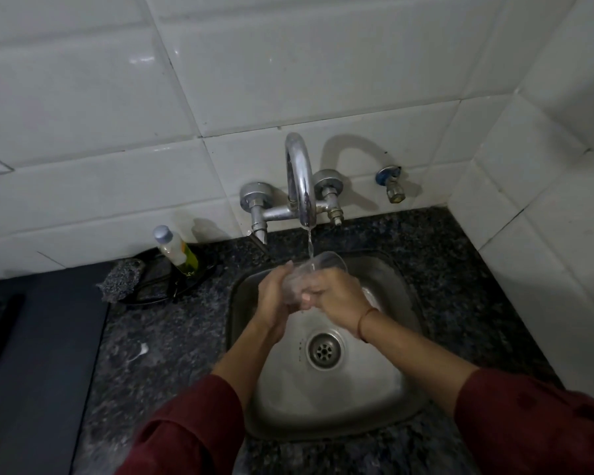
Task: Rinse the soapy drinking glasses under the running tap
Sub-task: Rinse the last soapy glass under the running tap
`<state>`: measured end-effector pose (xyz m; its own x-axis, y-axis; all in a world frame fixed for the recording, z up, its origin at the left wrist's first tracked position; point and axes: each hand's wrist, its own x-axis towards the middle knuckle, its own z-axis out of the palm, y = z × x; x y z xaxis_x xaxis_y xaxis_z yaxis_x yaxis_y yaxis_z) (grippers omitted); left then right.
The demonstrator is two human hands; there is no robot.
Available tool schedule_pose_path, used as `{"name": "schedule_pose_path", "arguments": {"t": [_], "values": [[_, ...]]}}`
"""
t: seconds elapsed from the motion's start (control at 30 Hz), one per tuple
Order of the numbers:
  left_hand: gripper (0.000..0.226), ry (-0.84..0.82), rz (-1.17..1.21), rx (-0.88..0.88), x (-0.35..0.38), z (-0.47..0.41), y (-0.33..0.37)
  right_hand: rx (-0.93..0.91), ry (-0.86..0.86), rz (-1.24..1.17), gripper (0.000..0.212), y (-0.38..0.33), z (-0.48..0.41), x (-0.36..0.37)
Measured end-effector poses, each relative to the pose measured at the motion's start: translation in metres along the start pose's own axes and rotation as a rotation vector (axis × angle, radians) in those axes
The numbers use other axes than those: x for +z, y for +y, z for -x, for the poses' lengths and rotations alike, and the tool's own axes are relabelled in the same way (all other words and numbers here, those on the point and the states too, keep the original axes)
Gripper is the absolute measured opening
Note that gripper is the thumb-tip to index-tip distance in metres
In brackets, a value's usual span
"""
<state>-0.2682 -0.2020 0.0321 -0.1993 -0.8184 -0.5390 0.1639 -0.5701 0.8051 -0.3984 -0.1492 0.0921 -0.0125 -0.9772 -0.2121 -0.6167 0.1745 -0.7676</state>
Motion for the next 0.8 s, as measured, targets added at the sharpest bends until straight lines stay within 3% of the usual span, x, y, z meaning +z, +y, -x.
{"name": "schedule_pose_path", "arguments": {"t": [0.07, 0.1, 0.17, 0.23, 0.33, 0.37, 0.43, 0.53, 0.6, 0.7, 0.8], "values": [[0.042, 0.049, -0.1, 0.03, -0.005, -0.002, 0.0, -0.004, -0.082, -0.209, 0.019, 0.002, 0.006, -0.002], [0.041, 0.019, -0.127, -0.017, -0.009, -0.004, 0.003, -0.07, -0.124, -0.118, 0.022, 0.006, 0.007, -0.004], [0.041, -0.144, -0.14, -0.14, -0.015, -0.004, 0.011, -0.213, -0.183, 0.291, 0.024, 0.008, 0.011, -0.001], [0.038, -0.213, -0.093, -0.159, -0.015, -0.001, 0.016, -0.233, -0.096, 0.471, 0.025, 0.012, 0.01, 0.003], [0.031, -0.137, -0.041, -0.03, -0.005, 0.006, 0.014, -0.11, 0.049, -0.043, 0.022, 0.011, 0.011, 0.008], [0.029, -0.08, -0.083, 0.008, -0.004, 0.007, 0.012, -0.097, 0.028, -0.143, 0.024, 0.012, 0.013, 0.007], [0.036, -0.034, -0.155, -0.042, -0.006, 0.005, 0.014, -0.165, -0.052, -0.042, 0.026, 0.014, 0.015, 0.004], [0.045, -0.172, -0.179, -0.21, -0.016, 0.0, 0.023, -0.259, -0.077, 0.231, 0.025, 0.021, 0.016, 0.005], [0.046, -0.192, -0.145, -0.164, -0.015, 0.001, 0.023, -0.211, 0.026, 0.044, 0.024, 0.018, 0.017, 0.011], [0.044, -0.087, -0.167, -0.035, -0.012, 0.002, 0.016, -0.039, 0.111, -0.333, 0.021, 0.007, 0.016, 0.016], [0.042, -0.093, -0.158, -0.075, -0.012, 0.004, 0.017, -0.118, 0.106, -0.233, 0.015, 0.005, 0.02, 0.019]]}}
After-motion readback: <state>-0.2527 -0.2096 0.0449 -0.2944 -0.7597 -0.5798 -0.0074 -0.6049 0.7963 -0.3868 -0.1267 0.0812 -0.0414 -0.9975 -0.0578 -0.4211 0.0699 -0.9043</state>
